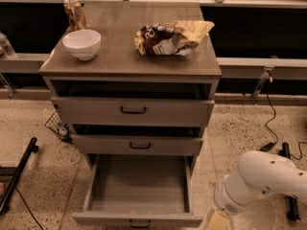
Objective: Close bottom drawer
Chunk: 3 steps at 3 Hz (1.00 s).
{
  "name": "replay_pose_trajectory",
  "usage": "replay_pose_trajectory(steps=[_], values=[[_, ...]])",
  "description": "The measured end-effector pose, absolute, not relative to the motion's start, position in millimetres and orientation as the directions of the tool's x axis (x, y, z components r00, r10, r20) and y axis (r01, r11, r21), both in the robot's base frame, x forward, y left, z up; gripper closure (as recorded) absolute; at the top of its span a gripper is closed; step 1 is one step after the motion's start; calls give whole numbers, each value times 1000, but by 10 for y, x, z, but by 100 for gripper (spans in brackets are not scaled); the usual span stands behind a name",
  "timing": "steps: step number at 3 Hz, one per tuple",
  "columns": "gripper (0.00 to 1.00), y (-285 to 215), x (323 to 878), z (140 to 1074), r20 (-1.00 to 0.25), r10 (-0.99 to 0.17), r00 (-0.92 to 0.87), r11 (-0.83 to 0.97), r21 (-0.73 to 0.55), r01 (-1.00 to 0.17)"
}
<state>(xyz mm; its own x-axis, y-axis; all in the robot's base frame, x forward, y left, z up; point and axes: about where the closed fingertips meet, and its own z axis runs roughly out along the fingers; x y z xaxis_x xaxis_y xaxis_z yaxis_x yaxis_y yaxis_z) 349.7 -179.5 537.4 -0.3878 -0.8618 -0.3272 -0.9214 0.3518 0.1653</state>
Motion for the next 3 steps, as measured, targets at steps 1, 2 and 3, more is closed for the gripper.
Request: replay_pose_trajectory(steps=[1,2,3], values=[[0,-1758,3484,5283,-318,-869,-379,337,181,-924],[0,-1727,3521,4860,-283,-884,-372,324,202,-924],[0,-1785,3627,4126,-227,-887,-403,347,252,-903]])
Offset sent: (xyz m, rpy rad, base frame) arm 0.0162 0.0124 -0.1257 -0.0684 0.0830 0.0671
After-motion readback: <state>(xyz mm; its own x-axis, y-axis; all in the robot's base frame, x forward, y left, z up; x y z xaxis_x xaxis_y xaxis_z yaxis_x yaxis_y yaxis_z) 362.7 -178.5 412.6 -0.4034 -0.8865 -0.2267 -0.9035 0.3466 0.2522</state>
